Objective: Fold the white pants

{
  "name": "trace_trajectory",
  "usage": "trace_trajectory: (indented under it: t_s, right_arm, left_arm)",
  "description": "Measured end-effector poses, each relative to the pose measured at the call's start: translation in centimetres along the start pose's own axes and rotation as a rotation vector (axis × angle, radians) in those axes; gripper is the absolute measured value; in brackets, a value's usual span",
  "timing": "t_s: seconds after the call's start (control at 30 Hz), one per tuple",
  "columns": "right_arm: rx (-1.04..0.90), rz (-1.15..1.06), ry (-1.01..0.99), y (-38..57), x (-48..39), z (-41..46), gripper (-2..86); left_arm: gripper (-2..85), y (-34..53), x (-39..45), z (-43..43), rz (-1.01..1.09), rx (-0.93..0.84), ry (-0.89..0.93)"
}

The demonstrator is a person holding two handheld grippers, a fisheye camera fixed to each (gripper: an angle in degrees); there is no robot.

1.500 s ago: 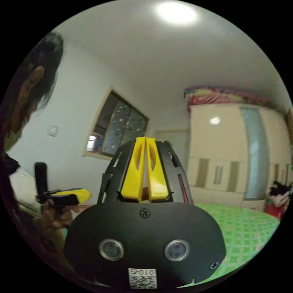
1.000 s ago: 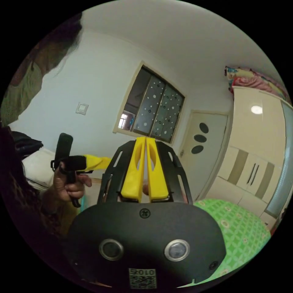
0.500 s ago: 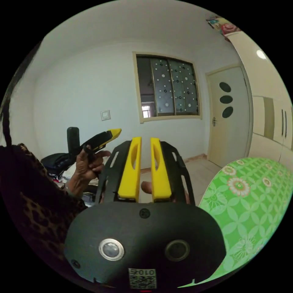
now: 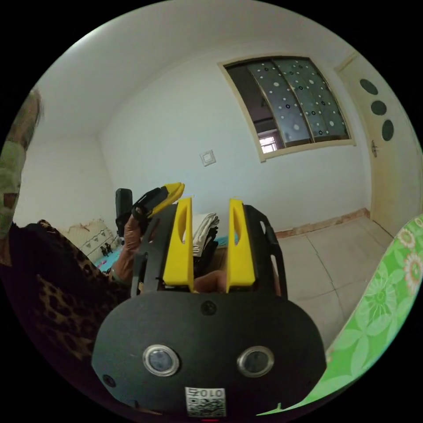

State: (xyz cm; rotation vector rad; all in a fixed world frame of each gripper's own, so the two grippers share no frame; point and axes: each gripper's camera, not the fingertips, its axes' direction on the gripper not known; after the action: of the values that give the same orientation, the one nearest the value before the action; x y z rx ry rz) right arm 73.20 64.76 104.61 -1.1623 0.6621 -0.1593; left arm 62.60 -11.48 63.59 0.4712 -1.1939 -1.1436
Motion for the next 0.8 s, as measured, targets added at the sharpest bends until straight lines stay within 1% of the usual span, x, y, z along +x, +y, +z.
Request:
trace_trajectory:
  t_s: [0.07, 0.1, 0.17, 0.2, 0.23, 0.27, 0.3, 0.33, 0.37, 0.4, 0.43, 0.47, 0.5, 0.57, 0.6, 0.67, 0.8]
  right_arm:
    - [-0.067, -0.07, 0.004, -1.5, -2.5, 3.9, 12.7]
    - [-0.087, -0.092, 0.016, -1.8, -3.3, 5.0, 12.7]
    - [-0.192, -0.181, 0.039, -3.3, -6.7, 10.3, 12.7]
    - [-0.219, -0.196, 0.023, -3.7, -7.6, 11.7, 12.7]
    - [-0.268, -0.211, -0.041, -4.4, -9.1, 14.5, 12.7]
    - [-0.316, -0.207, -0.114, -5.0, -10.5, 17.4, 12.9]
    - [-0.339, -0.2, -0.142, -5.3, -11.1, 18.8, 13.0]
    - [-0.38, -0.194, -0.181, -5.6, -12.3, 21.5, 13.3]
    - [-0.426, -0.213, -0.205, -5.7, -13.7, 24.1, 13.7]
    - [-0.451, -0.226, -0.206, -5.7, -14.5, 25.3, 13.8]
    - [-0.485, -0.262, -0.19, -5.7, -16.2, 27.3, 14.0]
    - [-0.502, -0.329, -0.169, -5.8, -18.4, 28.8, 14.0]
    - [-0.506, -0.374, -0.16, -5.9, -19.8, 29.4, 14.0]
    - [-0.507, -0.567, -0.103, -5.9, -25.9, 31.3, 13.9]
    - [-0.505, -0.619, -0.084, -5.7, -27.6, 31.7, 13.9]
    - [-0.502, -0.804, 0.004, -4.4, -33.5, 33.7, 13.5]
    - [-0.489, -0.918, 0.039, -2.8, -39.2, 36.1, 12.8]
  left_arm:
    - [2.5, 0.4, -0.1, -1.2, 0.028, -0.018, -0.008]
    - [2.8, 0.8, -0.2, -2.3, 0.052, -0.04, -0.045]
    - [3.2, 1.6, -0.8, -4.2, 0.078, -0.081, -0.112]
    - [3.6, 2.0, -1.3, -6.0, 0.076, -0.1, -0.161]
    - [3.7, 2.3, -1.6, -7.1, 0.074, -0.103, -0.194]
    - [4.0, 2.8, -2.1, -9.7, 0.063, -0.091, -0.291]
    - [4.2, 3.4, -2.6, -12.8, 0.036, -0.057, -0.409]
    - [4.3, 3.8, -3.0, -14.5, 0.016, -0.035, -0.461]
    - [4.4, 4.7, -3.8, -18.1, -0.044, 0.013, -0.535]
    - [4.6, 6.0, -4.8, -21.7, -0.126, 0.056, -0.584]
    - [4.6, 6.8, -5.3, -23.4, -0.169, 0.077, -0.61]
    - [4.7, 8.7, -6.1, -26.6, -0.261, 0.117, -0.66]
    - [4.8, 10.6, -6.5, -29.3, -0.347, 0.153, -0.689]
    - [4.9, 13.5, -6.1, -32.2, -0.429, 0.198, -0.716]
    - [4.9, 15.0, -5.5, -33.4, -0.467, 0.197, -0.751]
    - [4.9, 17.0, -4.7, -34.4, -0.522, 0.184, -0.809]
    - [5.1, 20.1, -2.5, -35.3, -0.563, 0.2, -0.792]
